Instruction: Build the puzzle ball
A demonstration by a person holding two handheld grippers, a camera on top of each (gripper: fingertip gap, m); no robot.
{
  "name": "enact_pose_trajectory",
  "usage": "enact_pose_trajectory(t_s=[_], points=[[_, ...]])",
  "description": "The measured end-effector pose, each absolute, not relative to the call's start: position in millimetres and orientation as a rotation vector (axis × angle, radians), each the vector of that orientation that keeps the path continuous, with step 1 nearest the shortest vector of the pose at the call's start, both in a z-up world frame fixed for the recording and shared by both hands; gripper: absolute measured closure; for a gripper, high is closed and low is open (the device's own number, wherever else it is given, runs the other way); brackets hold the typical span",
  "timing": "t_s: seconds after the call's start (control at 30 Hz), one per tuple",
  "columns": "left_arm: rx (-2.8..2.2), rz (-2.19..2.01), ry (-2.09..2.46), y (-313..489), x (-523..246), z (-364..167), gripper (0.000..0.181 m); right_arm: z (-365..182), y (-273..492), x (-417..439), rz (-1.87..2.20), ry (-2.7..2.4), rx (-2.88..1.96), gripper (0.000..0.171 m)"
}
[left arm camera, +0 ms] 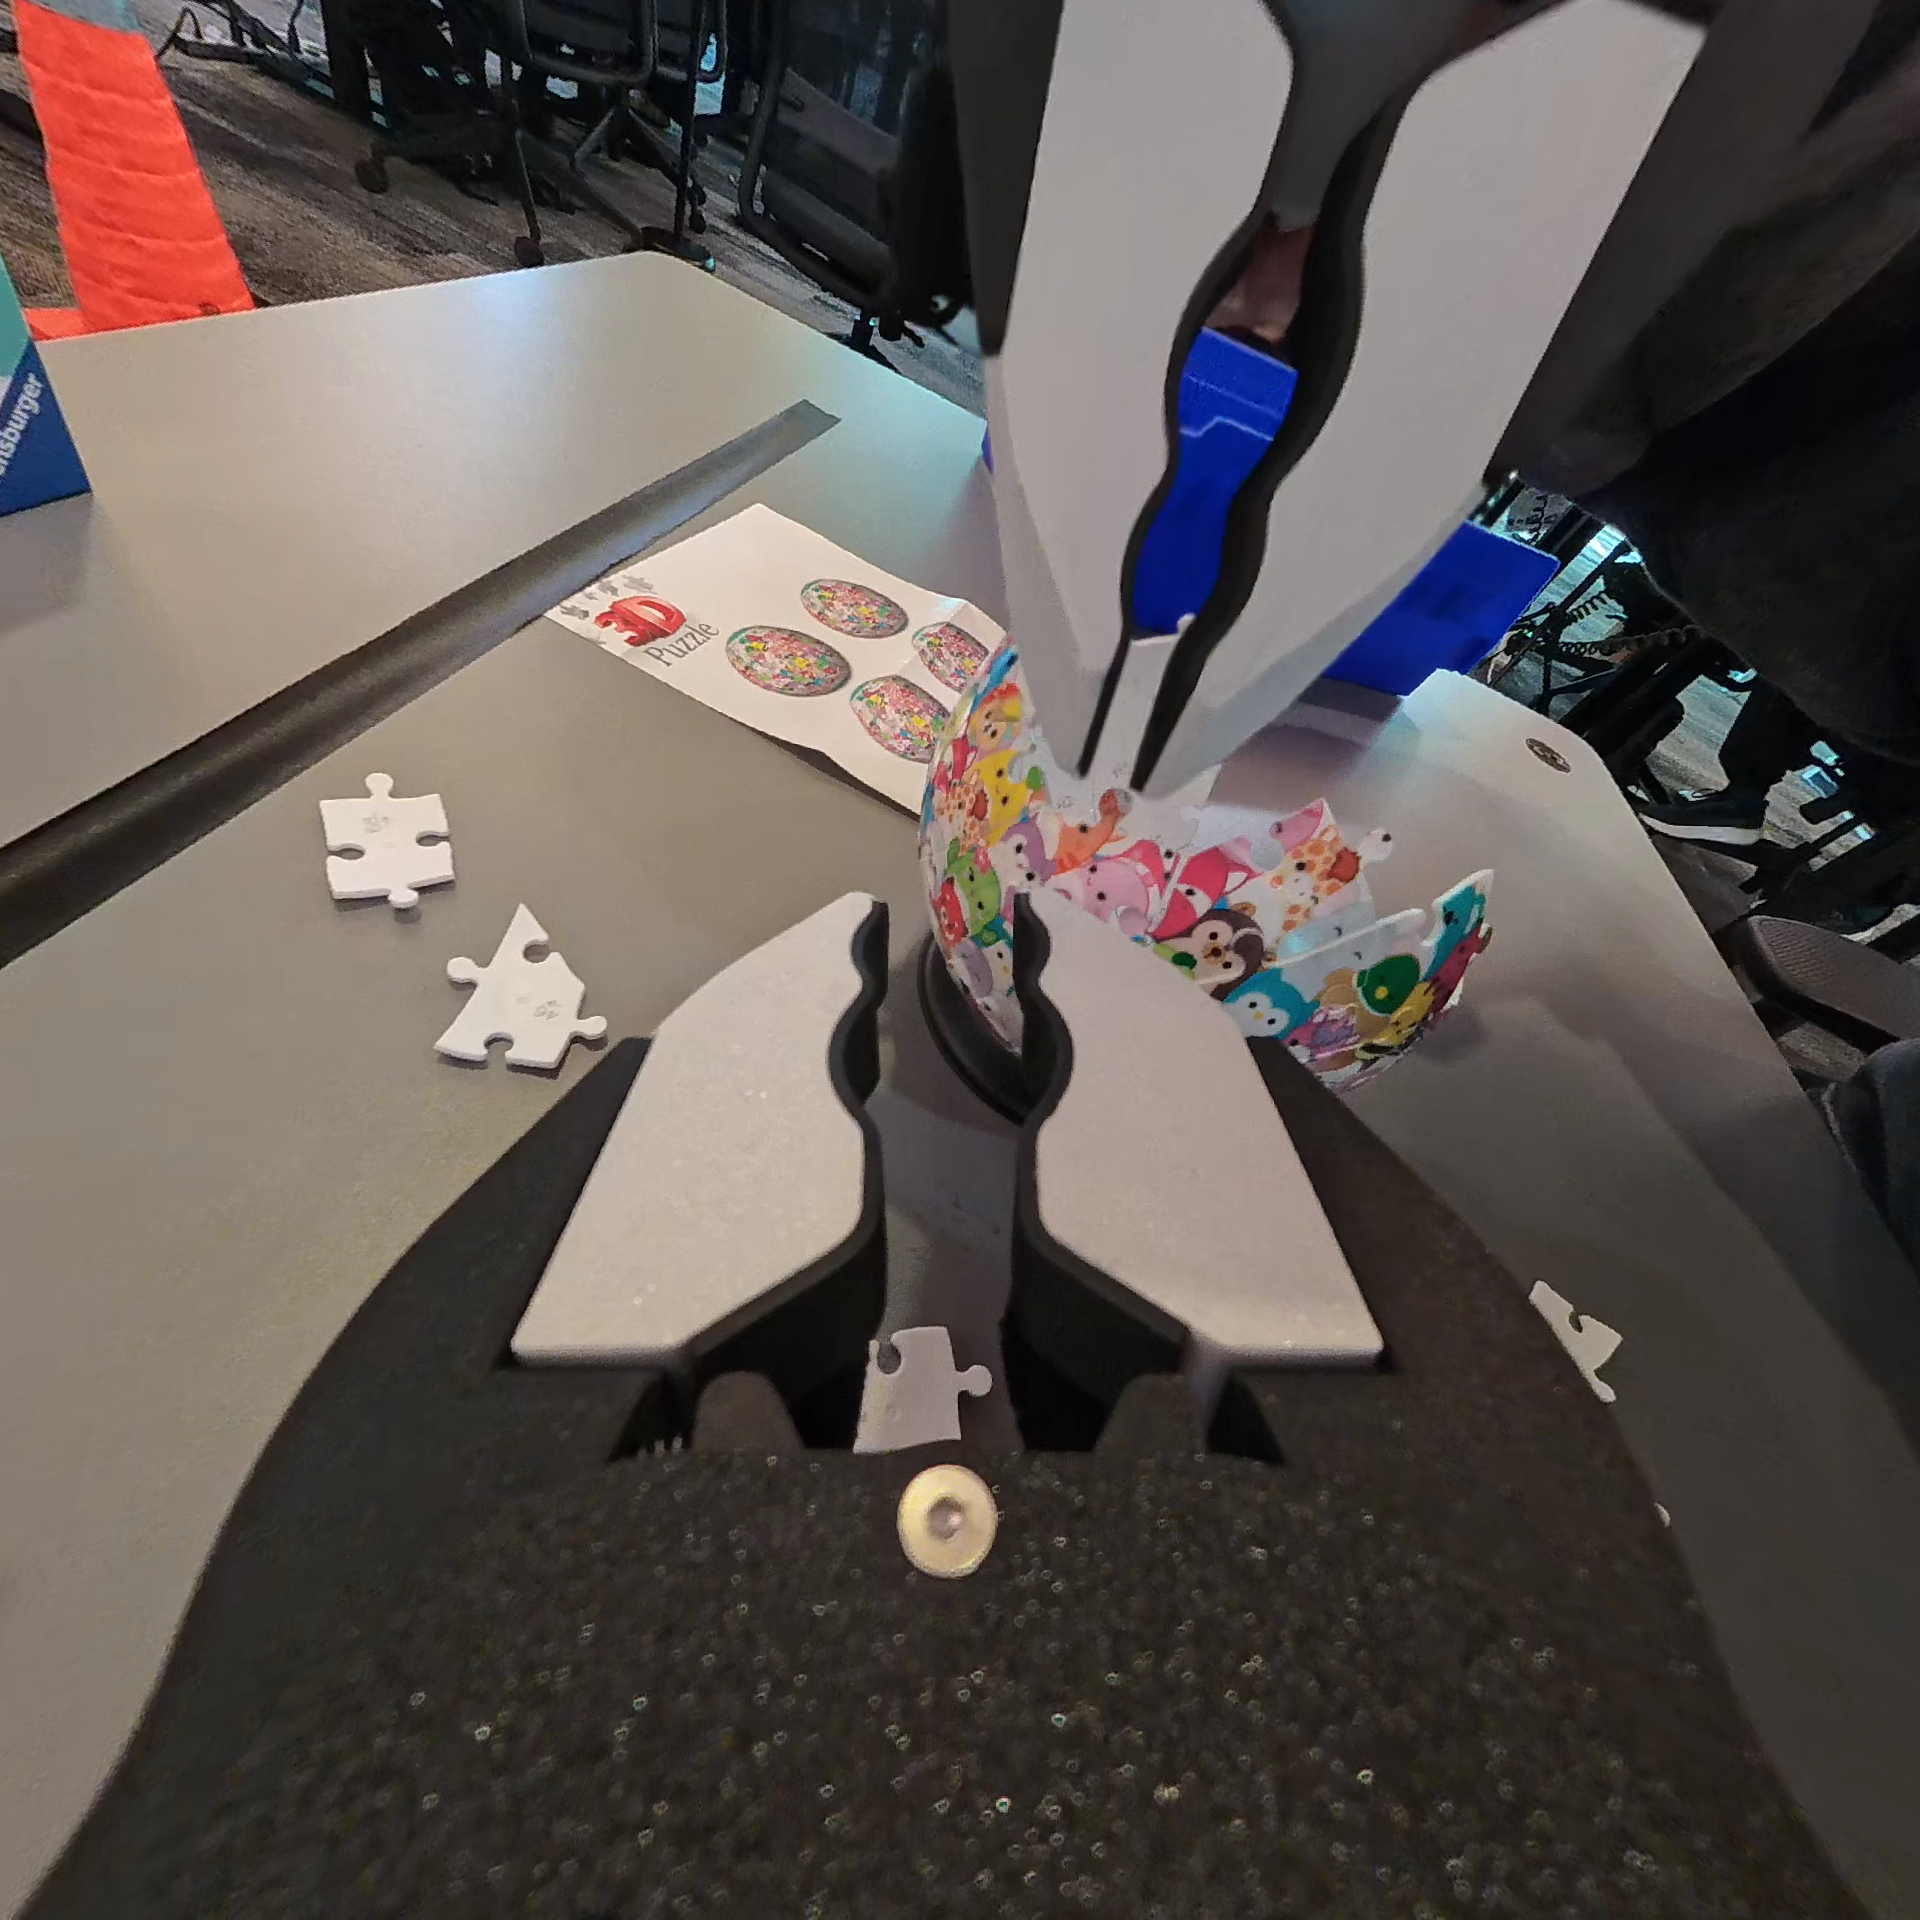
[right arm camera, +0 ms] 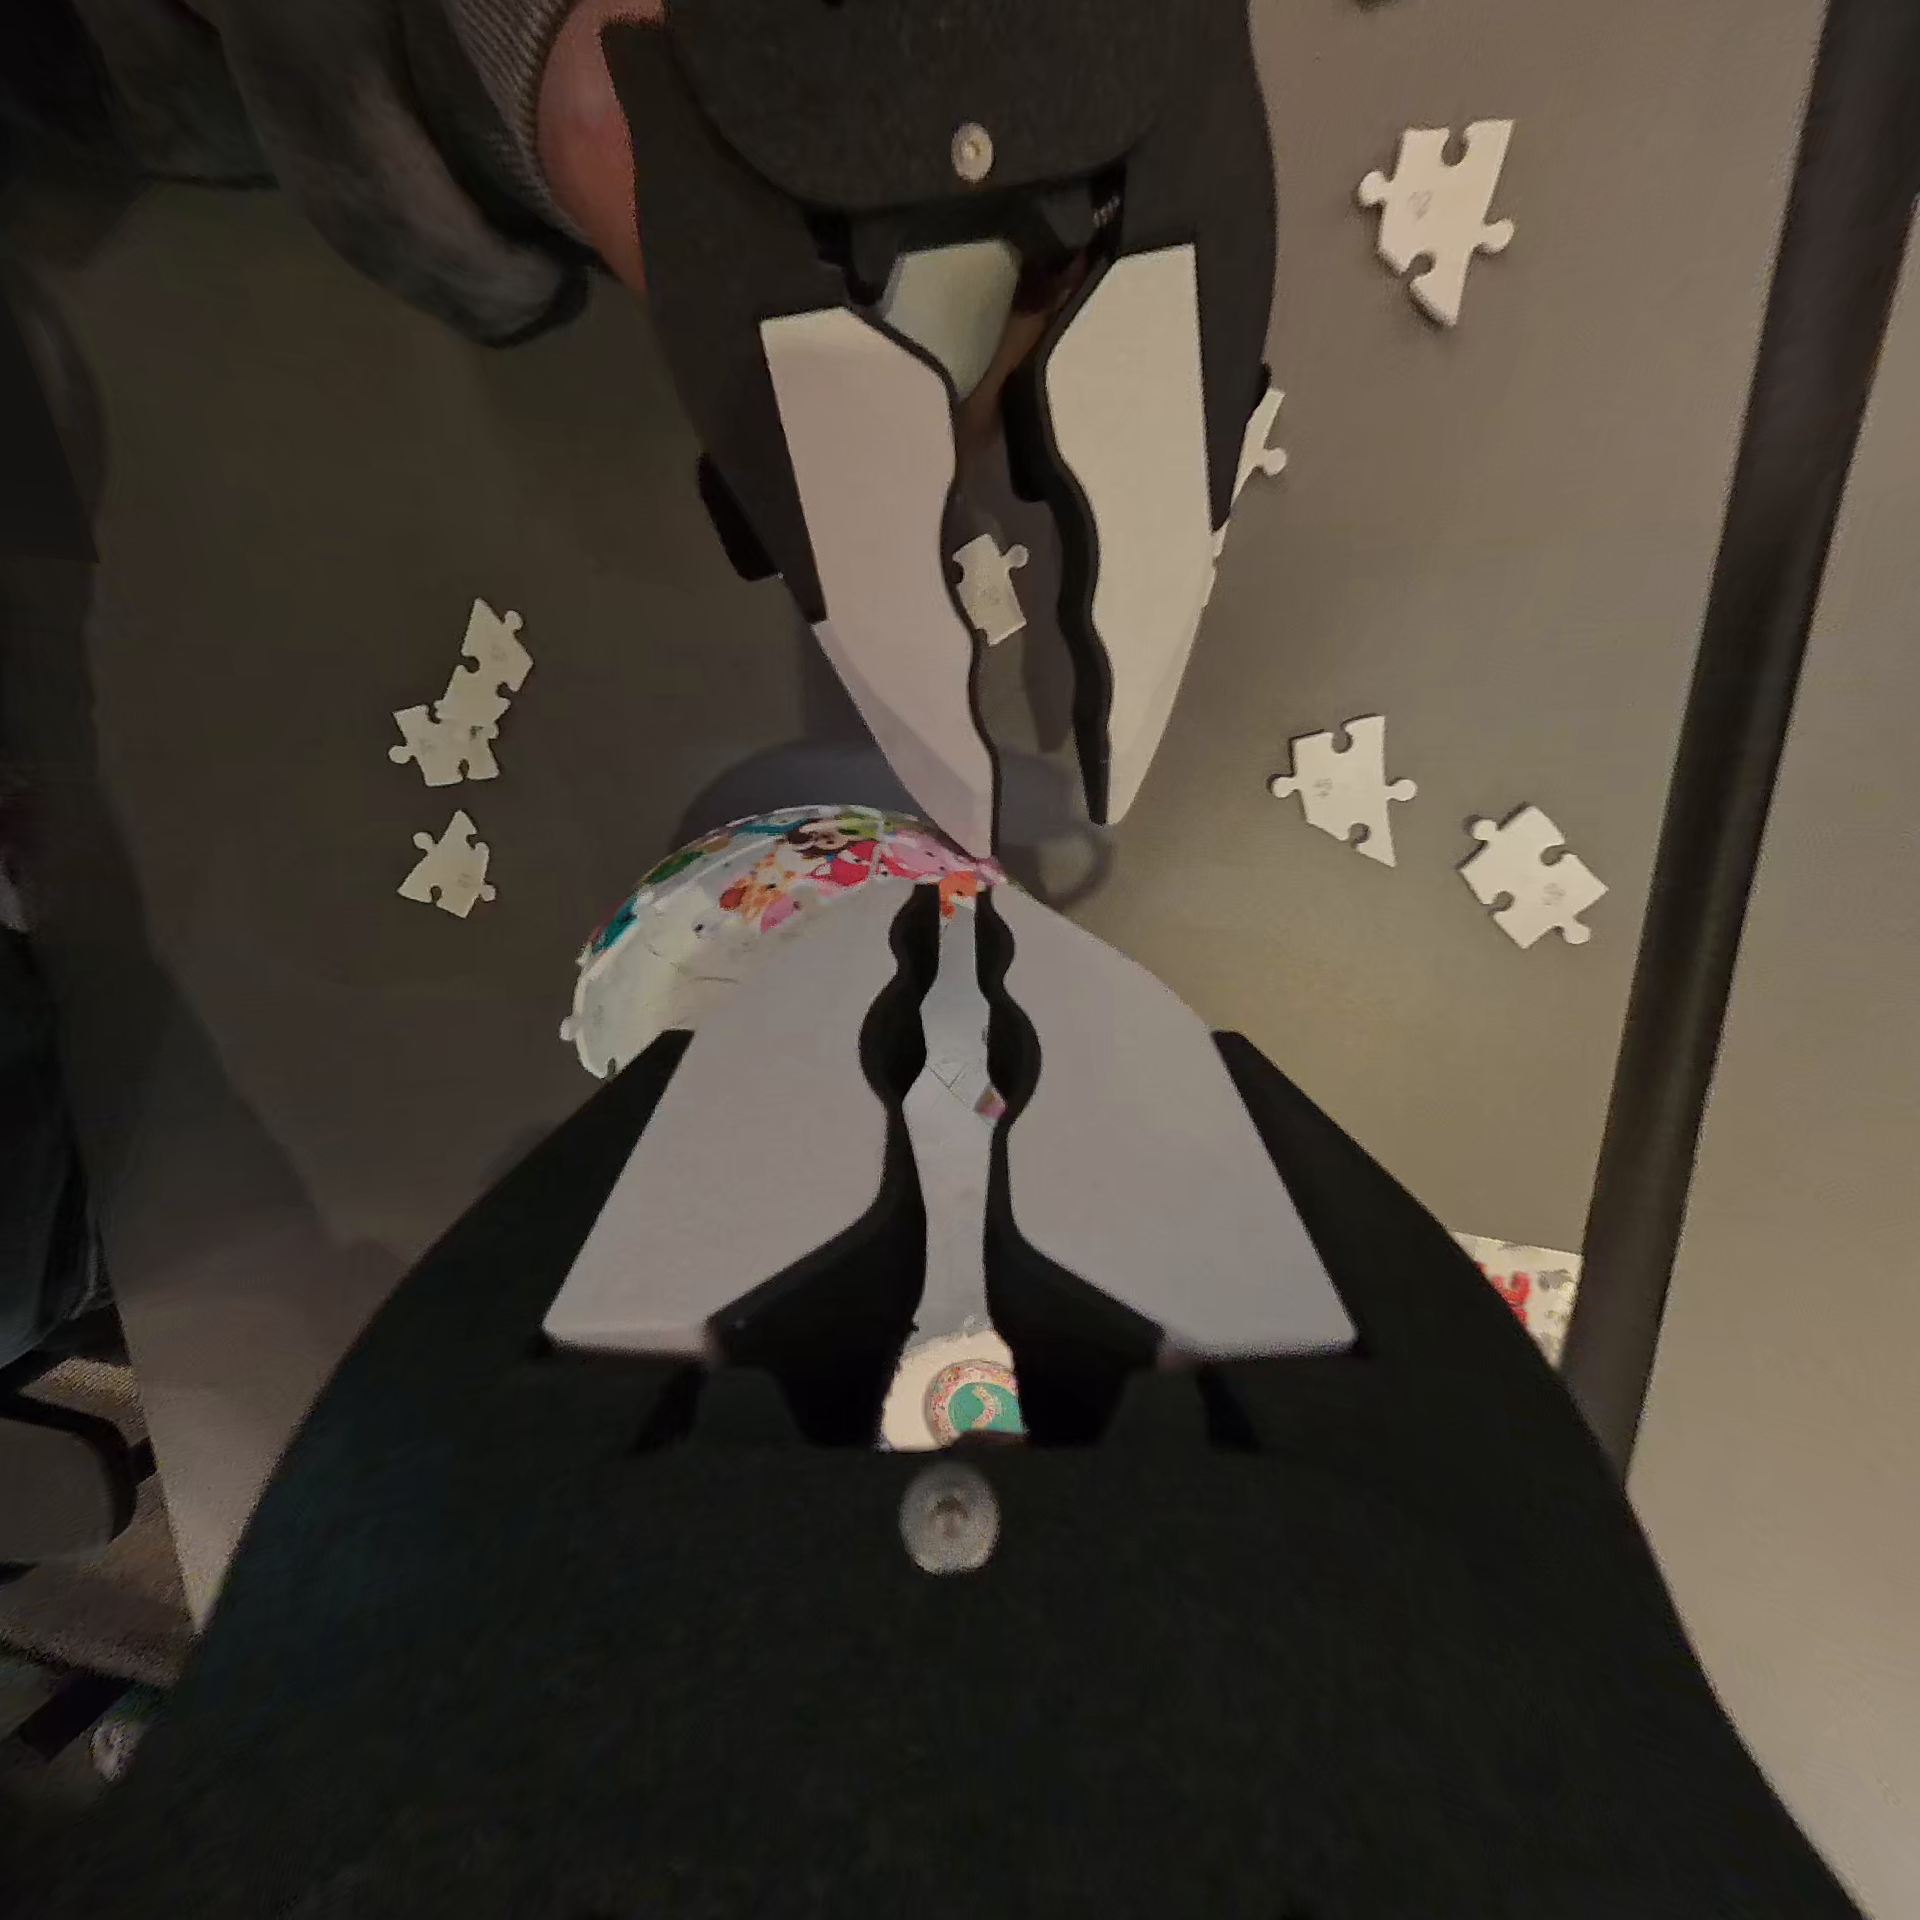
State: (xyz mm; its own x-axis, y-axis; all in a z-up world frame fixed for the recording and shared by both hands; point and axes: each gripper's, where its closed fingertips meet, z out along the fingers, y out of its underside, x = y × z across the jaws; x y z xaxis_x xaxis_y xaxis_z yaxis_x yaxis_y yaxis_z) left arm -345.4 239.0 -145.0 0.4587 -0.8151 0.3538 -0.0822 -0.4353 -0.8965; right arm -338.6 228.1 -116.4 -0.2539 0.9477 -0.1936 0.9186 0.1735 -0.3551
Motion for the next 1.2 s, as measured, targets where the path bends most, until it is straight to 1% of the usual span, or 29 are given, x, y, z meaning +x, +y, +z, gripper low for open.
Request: enact_pose_trajectory(t_s=[0.13, 0.27, 0.4, 0.47, 0.53, 0.6, 0.67, 0.77, 0.97, 1.2], points=[[-1.829, -1.049, 0.76, 238.8, -345.4, -144.8, 0.159, -96.3, 232.2, -340.6, 0.589, -2.2, -1.861, 0.171], [-1.828, -1.05, 0.76, 238.2, -345.6, -144.7, 0.159, -115.1, 233.9, -317.0, 0.387, -2.012, -2.022, 0.171], [-1.828, -1.046, 0.764, 237.3, -345.4, -145.0, 0.159, -125.0, 218.7, -320.7, 0.606, -1.74, -2.157, 0.171], [-1.827, -1.044, 0.765, 237.2, -345.3, -144.9, 0.159, -120.9, 216.4, -325.4, 0.667, -1.673, -2.129, 0.171], [-1.828, -1.045, 0.765, 237.1, -345.4, -144.8, 0.159, -112.0, 212.7, -328.9, 0.683, -1.65, -2.088, 0.171], [-1.828, -1.044, 0.765, 237.1, -345.3, -144.9, 0.159, -110.0, 211.6, -326.8, 0.607, -1.672, -2.071, 0.171], [-1.83, -1.045, 0.767, 237.0, -345.1, -145.2, 0.159, -118.7, 211.8, -321.5, 0.532, -1.695, -2.099, 0.171], [-1.83, -1.041, 0.771, 236.8, -344.7, -145.4, 0.159, -131.0, 210.5, -321.4, 0.547, -1.673, -2.132, 0.171], [-1.826, -1.038, 0.783, 236.3, -341.9, -145.2, 0.159, -135.4, 218.1, -324.0, 0.518, -1.592, -2.11, 0.171], [-1.824, -1.04, 0.795, 235.5, -339.4, -145.4, 0.159, -150.6, 219.4, -322.9, 0.453, -1.621, -2.093, 0.171]])
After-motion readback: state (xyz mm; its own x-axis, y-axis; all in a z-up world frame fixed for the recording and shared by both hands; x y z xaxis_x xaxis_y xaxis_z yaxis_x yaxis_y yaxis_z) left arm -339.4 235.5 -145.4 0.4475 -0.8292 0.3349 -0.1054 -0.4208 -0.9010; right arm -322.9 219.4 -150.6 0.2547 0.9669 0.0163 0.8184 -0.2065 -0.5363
